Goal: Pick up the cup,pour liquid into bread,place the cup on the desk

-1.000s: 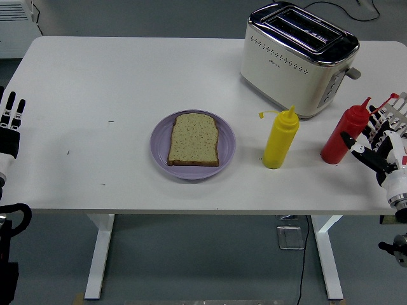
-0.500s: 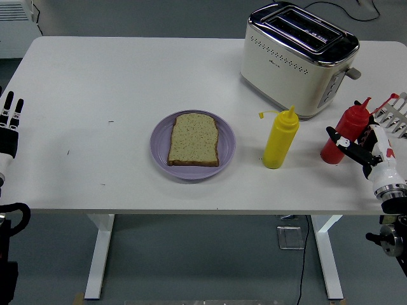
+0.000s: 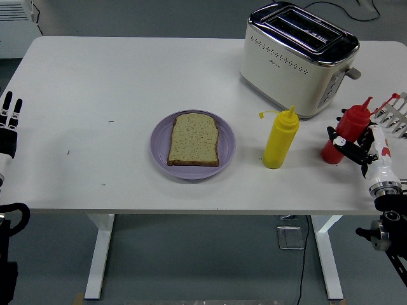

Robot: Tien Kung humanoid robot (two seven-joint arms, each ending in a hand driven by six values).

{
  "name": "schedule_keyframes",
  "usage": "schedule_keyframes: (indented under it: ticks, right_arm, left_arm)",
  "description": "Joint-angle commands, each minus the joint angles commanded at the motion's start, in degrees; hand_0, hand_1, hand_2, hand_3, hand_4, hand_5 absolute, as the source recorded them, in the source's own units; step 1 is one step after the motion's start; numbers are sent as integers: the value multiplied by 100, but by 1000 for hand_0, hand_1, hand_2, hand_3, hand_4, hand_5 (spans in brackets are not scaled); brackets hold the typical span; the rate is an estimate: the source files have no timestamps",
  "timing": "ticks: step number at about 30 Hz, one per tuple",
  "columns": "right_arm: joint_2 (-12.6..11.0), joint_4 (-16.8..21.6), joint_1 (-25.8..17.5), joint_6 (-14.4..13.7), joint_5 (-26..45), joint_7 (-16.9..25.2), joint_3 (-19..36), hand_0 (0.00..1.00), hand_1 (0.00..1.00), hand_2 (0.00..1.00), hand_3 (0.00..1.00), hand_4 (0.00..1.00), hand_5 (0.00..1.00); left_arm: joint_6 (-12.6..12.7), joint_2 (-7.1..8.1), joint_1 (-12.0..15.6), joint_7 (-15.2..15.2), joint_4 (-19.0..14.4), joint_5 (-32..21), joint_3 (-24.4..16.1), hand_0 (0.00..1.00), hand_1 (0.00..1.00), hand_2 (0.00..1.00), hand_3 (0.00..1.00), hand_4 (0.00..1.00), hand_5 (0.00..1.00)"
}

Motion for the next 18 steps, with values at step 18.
schedule_keyframes:
  ticks: [18]
  right_arm:
    - [29,67,62,-12,607,400,-121,307,326,392,459,446,24]
  left_arm:
    - [2,0,1,-2,0,-1,-15,785,736,736,694,510,998]
